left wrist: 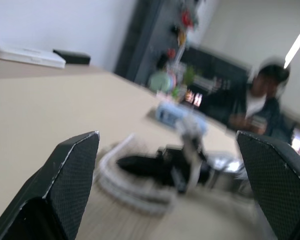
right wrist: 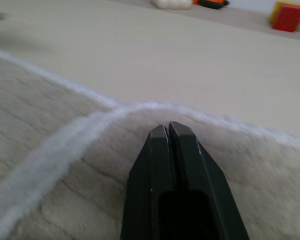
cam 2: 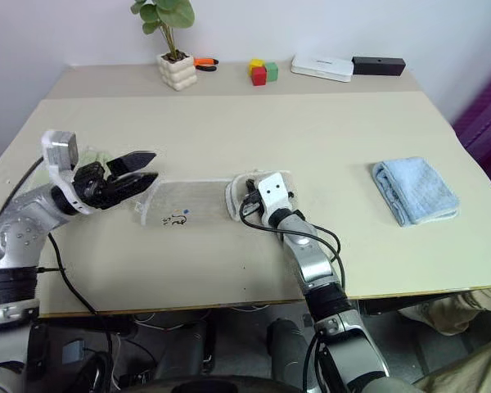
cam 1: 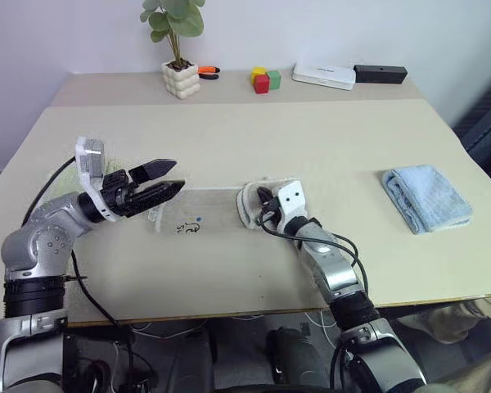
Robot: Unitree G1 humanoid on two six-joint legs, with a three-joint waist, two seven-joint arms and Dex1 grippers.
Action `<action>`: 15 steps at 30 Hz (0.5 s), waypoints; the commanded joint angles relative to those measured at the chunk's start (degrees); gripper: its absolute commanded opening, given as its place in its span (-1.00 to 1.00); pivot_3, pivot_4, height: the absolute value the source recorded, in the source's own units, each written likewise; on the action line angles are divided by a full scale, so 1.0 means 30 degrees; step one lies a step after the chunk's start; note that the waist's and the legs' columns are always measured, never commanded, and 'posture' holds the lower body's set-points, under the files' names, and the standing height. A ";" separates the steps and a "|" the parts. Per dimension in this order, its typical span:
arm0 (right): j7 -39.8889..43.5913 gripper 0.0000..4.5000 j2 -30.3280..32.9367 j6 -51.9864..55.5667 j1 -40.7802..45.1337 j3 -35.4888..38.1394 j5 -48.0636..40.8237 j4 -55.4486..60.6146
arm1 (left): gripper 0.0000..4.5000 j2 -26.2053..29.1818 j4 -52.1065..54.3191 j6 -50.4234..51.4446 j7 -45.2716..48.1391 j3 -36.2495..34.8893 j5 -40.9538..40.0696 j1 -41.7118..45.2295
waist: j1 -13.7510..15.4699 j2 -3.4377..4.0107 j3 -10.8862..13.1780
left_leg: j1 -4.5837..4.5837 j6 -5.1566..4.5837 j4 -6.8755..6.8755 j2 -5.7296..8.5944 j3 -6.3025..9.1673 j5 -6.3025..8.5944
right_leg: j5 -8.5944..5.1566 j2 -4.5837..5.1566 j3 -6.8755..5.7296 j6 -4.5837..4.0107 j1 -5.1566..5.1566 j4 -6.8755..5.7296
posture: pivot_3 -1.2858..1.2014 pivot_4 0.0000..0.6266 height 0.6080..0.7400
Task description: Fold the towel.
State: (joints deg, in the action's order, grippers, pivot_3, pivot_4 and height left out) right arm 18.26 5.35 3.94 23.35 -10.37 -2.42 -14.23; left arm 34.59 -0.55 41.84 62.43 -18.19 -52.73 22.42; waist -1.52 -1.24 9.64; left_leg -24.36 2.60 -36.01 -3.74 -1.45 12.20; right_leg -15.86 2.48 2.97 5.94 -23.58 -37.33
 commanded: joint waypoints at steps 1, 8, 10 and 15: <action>0.2013 -0.88 0.0477 0.1683 0.0340 0.0521 -0.2021 0.3633 | 1.00 -0.1156 0.2837 0.3258 -0.4540 -0.1995 -0.4934 -0.1366 | -0.0042 0.0006 0.0004 | -0.0008 0.0001 0.0005 -0.0002 0.0007 0.0001 | 0.0003 0.0004 -0.0002 0.0005 -0.0007 0.0000 | 0.03 -0.52 1.00; 0.5390 0.47 0.3482 0.4970 -0.0108 0.1926 -0.5326 0.8512 | 1.00 -0.3092 0.6234 0.3953 -1.2686 -0.3478 -1.0831 -0.5020 | -0.0025 0.0003 0.0006 | 0.0005 0.0002 -0.0011 0.0004 0.0049 0.0003 | 0.0003 0.0030 -0.0040 0.0005 0.0032 -0.0005 | 0.03 -0.52 1.00; 0.6276 0.92 0.4570 0.5336 -0.0103 0.2514 -0.5957 0.9054 | 1.00 -0.3610 0.6712 0.3339 -1.5042 -0.3775 -1.1910 -0.5921 | 0.0114 0.0001 0.0004 | 0.0023 0.0003 -0.0023 0.0006 0.0042 0.0004 | -0.0005 0.0032 -0.0035 -0.0011 0.0052 0.0005 | 0.03 -0.52 1.00; 0.7281 0.99 0.6288 0.5727 -0.0030 0.2888 -0.6111 0.9051 | 1.00 -0.5581 0.7322 0.0261 -2.2696 -0.4057 -1.4801 -0.6846 | 0.0300 -0.0004 0.0003 | 0.0022 0.0003 -0.0041 0.0015 0.0033 0.0003 | -0.0039 0.0033 -0.0025 -0.0076 0.0059 0.0028 | 0.03 -0.52 1.00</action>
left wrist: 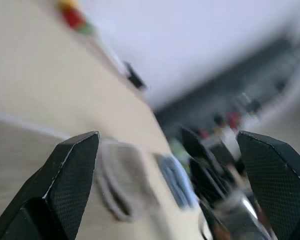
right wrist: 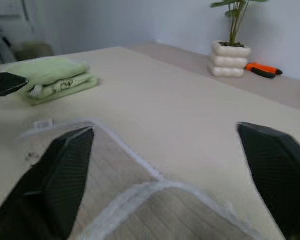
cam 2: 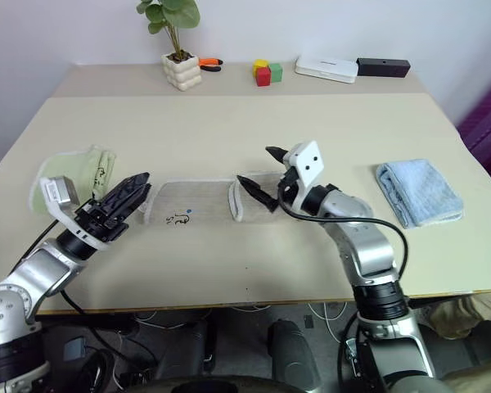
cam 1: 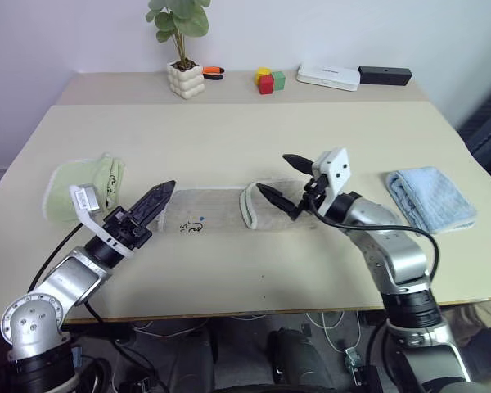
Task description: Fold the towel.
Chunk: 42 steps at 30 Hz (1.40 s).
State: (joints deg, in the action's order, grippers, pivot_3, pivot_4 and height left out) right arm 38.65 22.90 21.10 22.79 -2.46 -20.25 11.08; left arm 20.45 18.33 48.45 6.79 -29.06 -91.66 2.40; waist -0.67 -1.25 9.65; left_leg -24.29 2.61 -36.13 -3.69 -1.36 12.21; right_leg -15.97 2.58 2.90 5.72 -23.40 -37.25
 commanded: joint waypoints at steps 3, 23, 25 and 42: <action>0.0745 0.99 0.0809 0.0213 0.0311 0.0131 -0.0172 0.0457 | 1.00 -0.1688 0.1899 -0.3152 -0.7272 0.0070 -0.3659 -0.0993 | 0.0006 -0.0004 0.0000 | -0.0001 0.0001 -0.0001 0.0012 -0.0015 0.0000 | 0.0001 0.0013 0.0022 0.0001 0.0012 0.0021 | 0.03 -0.52 1.00; 0.2564 0.99 0.2867 0.1112 0.0683 0.0842 -0.1172 0.1016 | 1.00 -0.0088 0.0950 -0.4229 -1.2087 0.2759 -0.7051 -0.3663 | 0.0036 -0.0001 -0.0001 | -0.0001 0.0008 0.0001 0.0035 -0.0028 0.0000 | -0.0006 0.0024 0.0029 -0.0025 0.0019 0.0092 | 0.03 -0.52 1.00; 0.2444 0.99 0.2731 0.1162 0.0581 0.0727 -0.1156 0.1153 | 1.00 0.0175 0.0634 -0.4237 -1.1920 0.2917 -0.6584 -0.3436 | 0.0043 0.0000 -0.0002 | -0.0001 0.0008 0.0002 0.0036 -0.0032 0.0000 | -0.0006 0.0028 0.0032 -0.0025 0.0019 0.0095 | 0.03 -0.52 1.00; 0.1717 1.00 0.2644 0.1401 0.0741 0.0402 -0.0834 0.1606 | -0.03 -0.0656 -0.3052 -0.3920 -1.1285 0.4272 -0.5185 0.0022 | 0.0461 0.0017 -0.0012 | -0.0005 0.0017 -0.0010 0.0055 -0.0038 -0.0004 | 0.0009 0.0051 0.0033 -0.0050 0.0028 0.0124 | 0.03 -0.52 1.00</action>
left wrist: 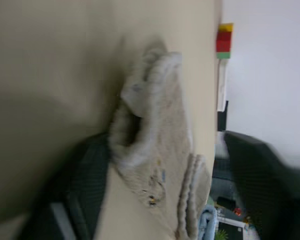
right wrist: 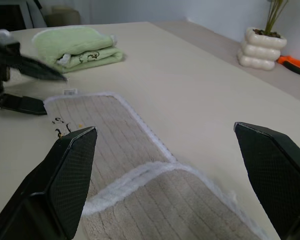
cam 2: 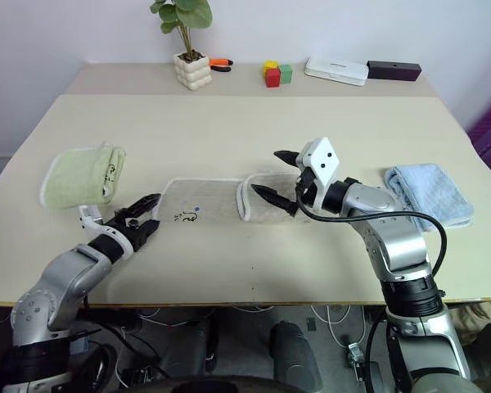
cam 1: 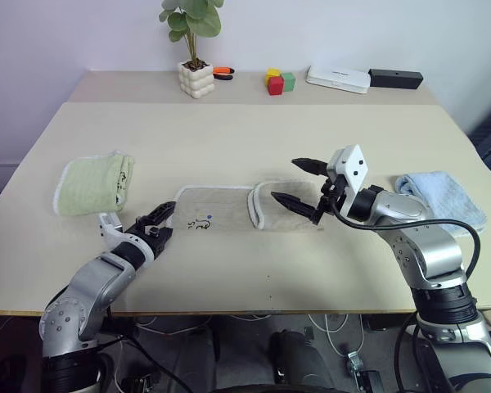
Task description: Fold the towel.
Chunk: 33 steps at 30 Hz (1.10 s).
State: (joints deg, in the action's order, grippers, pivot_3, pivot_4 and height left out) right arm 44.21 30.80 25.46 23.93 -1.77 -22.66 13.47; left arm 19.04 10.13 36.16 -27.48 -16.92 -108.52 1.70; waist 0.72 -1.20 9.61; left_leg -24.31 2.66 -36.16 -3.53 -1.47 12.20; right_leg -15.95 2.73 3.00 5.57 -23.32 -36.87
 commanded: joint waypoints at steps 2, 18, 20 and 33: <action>-0.0195 1.00 0.0035 -0.0059 0.0335 0.0195 0.0009 0.0842 | -0.47 -0.0254 -0.0517 0.0186 0.0220 0.0117 0.0620 0.0501 | -0.0018 0.0000 0.0000 | -0.0004 0.0000 0.0001 -0.0001 0.0001 0.0000 | 0.0001 -0.0003 -0.0001 0.0001 -0.0004 -0.0001 | 0.03 -0.52 1.00; 0.4142 1.00 0.4664 -0.1723 -0.2936 0.2777 -0.0595 0.0696 | -0.98 0.1670 -0.0405 0.1137 0.5710 -0.0734 0.4032 0.3136 | -0.0028 0.0014 0.0000 | -0.0060 -0.0001 0.0048 -0.0002 -0.0009 0.0001 | 0.0038 -0.0004 -0.0012 -0.0047 0.0006 0.0187 | 0.03 -0.52 1.00; 0.4542 1.00 0.4905 -0.1753 -0.3238 0.3297 -0.1097 0.0620 | -0.98 0.2361 -0.0313 0.1592 0.7125 -0.0232 0.5522 0.3542 | -0.0114 0.0010 0.0002 | -0.0058 -0.0007 0.0056 -0.0002 -0.0018 0.0005 | 0.0042 -0.0006 -0.0009 -0.0047 0.0015 0.0214 | 0.03 -0.52 1.00; 0.4751 1.00 0.5214 -0.2596 -0.3854 0.3449 -0.0168 -0.0173 | -0.98 0.2161 -0.1082 0.2426 1.8213 0.7745 1.6288 0.9225 | -0.0034 0.0000 0.0010 | -0.0082 -0.0007 0.0060 0.0022 -0.0019 0.0008 | 0.0048 -0.0010 0.0001 -0.0044 0.0025 0.0257 | 0.03 -0.52 1.00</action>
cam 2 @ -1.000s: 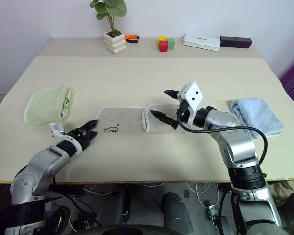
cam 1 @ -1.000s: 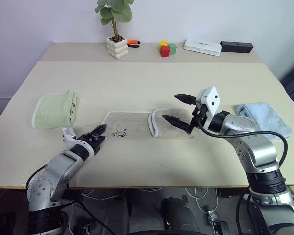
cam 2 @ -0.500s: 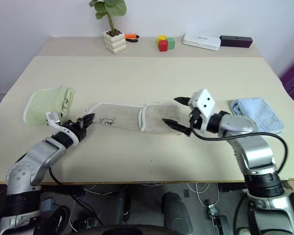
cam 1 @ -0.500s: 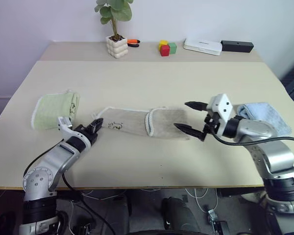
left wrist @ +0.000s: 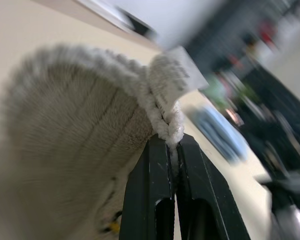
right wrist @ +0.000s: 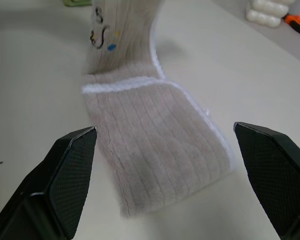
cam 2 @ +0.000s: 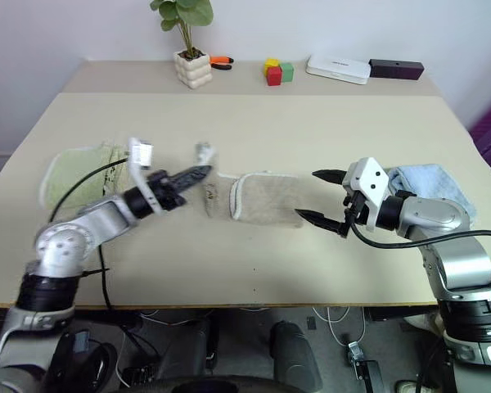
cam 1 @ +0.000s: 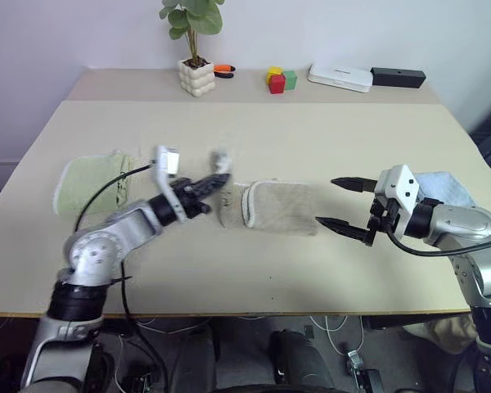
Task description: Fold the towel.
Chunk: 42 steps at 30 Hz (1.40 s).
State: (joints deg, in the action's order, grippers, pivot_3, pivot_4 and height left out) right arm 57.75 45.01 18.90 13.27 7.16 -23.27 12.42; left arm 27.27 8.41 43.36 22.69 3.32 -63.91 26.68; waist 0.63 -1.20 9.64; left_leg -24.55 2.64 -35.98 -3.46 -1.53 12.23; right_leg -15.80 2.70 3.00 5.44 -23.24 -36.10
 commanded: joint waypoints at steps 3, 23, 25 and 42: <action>0.0292 1.00 0.0812 -0.0342 -0.0781 0.1019 -0.0127 0.0410 | -0.98 -0.1579 -0.1345 -0.0160 0.3055 0.1993 0.2865 0.1752 | -0.0070 0.0002 0.0001 | 0.0004 -0.0006 0.0013 -0.0010 0.0014 -0.0001 | 0.0005 -0.0021 -0.0004 0.0015 -0.0013 -0.0011 | 0.03 -0.52 1.00; -0.1490 1.00 0.0966 0.1122 -0.3832 0.3719 -0.0745 0.3525 | -0.98 -0.7539 -0.9746 -0.1767 0.7350 0.3065 0.9326 0.5769 | -0.0016 -0.0008 0.0008 | -0.0011 -0.0015 -0.0032 -0.0002 0.0038 0.0001 | 0.0018 -0.0031 -0.0004 0.0057 0.0006 -0.0016 | 0.03 -0.52 1.00; -0.1632 1.00 0.0953 0.1147 -0.3937 0.3788 -0.0766 0.3653 | -0.72 -0.7766 -0.9682 -0.1828 0.7773 0.3110 0.9671 0.5659 | -0.0060 -0.0008 0.0008 | -0.0008 -0.0017 -0.0017 -0.0005 0.0038 0.0002 | 0.0017 -0.0035 -0.0004 0.0060 -0.0003 -0.0018 | 0.03 -0.52 1.00; -0.4637 1.00 -0.1355 0.1804 0.0215 0.2807 -0.1100 0.1393 | 0.99 -0.7484 -0.6749 0.0040 0.8960 -0.0176 0.8254 0.5417 | -0.0184 0.0001 0.0005 | 0.0005 -0.0019 -0.0016 -0.0016 0.0052 0.0001 | 0.0030 -0.0054 -0.0006 0.0093 0.0002 -0.0037 | 0.03 -0.52 1.00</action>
State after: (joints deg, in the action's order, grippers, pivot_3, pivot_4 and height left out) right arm 46.10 41.91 24.26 12.25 15.81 -25.78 16.50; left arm 4.61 -13.86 42.95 49.79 5.67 -36.94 41.58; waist 0.08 -1.20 9.66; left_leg -24.53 2.58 -36.02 -3.51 -1.37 12.23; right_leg -15.70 2.53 2.99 5.73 -23.24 -36.22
